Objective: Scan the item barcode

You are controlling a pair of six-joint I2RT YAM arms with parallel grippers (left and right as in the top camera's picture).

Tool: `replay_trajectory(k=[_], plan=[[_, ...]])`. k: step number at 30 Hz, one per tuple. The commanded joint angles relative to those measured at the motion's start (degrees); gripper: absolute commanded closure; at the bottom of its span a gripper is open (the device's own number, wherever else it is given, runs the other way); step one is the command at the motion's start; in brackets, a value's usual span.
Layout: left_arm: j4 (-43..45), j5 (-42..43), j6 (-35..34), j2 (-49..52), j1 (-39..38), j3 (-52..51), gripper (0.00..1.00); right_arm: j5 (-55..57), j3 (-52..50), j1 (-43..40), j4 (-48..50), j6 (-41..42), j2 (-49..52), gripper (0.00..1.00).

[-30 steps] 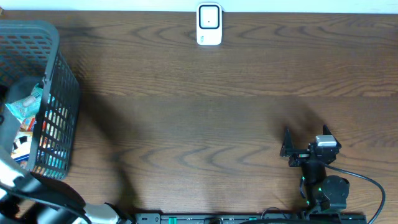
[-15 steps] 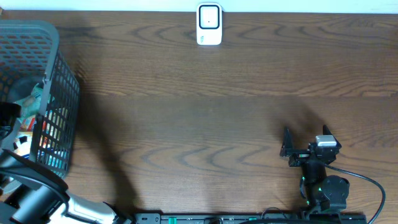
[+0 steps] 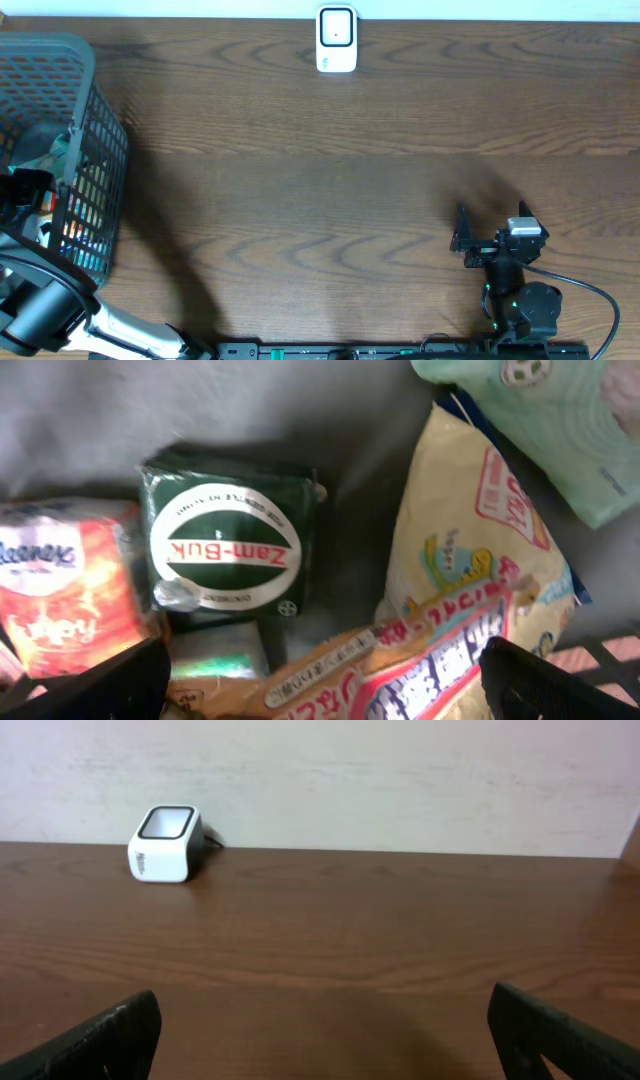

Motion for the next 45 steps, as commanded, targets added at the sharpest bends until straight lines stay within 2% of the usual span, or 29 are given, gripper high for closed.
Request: replay_trajectory(k=[1, 3, 7, 9, 11, 12, 14, 24, 29, 40, 45], plan=[[-0.6, 3.1, 0.3, 0.8, -0.1, -1.1, 0.01, -0.1, -0.1, 0.4, -0.2, 1.0, -0.3, 0.01], [-0.6, 3.1, 0.3, 0.8, -0.1, -1.6, 0.08, -0.1, -0.1, 0.4, -0.2, 1.0, -0.3, 0.01], [-0.6, 3.1, 0.3, 0.8, -0.1, -2.5, 0.36, -0.1, -0.1, 0.4, -0.2, 1.0, -0.3, 0.01], [-0.8, 3.1, 0.3, 0.8, -0.1, -3.0, 0.39, -0.1, -0.1, 0.4, -0.2, 1.0, -0.3, 0.01], [-1.0, 3.1, 0.3, 0.8, -0.1, -3.2, 0.50, -0.1, -0.1, 0.4, -0.2, 1.0, -0.3, 0.01], [-1.6, 3.1, 0.3, 0.8, -0.1, -3.2, 0.68, -0.1, -0.1, 0.4, -0.2, 1.0, -0.3, 0.01], [-1.8, 3.7, 0.3, 0.7, -0.1, -3.2, 0.92, -0.1, -0.1, 0.4, -0.2, 1.0, -0.3, 0.01], [-1.1, 19.4, 2.8, -3.5, 2.5, 0.3, 0.93, -0.1, -0.1, 0.4, -0.2, 1.0, -0.3, 0.01], [1.8, 19.8, 2.7, -11.5, 4.4, 1.5, 0.93, -0.1, -0.1, 0.4, -0.2, 1.0, -0.3, 0.01], [15.5, 19.7, 1.1, -34.6, 5.9, 1.5, 0.93, -0.1, -0.1, 0.4, -0.2, 1.0, -0.3, 0.01], [17.7, 19.7, -0.5, -40.1, 5.9, 1.5, 0.93, -0.1, -0.1, 0.4, -0.2, 1.0, -0.3, 0.01]])
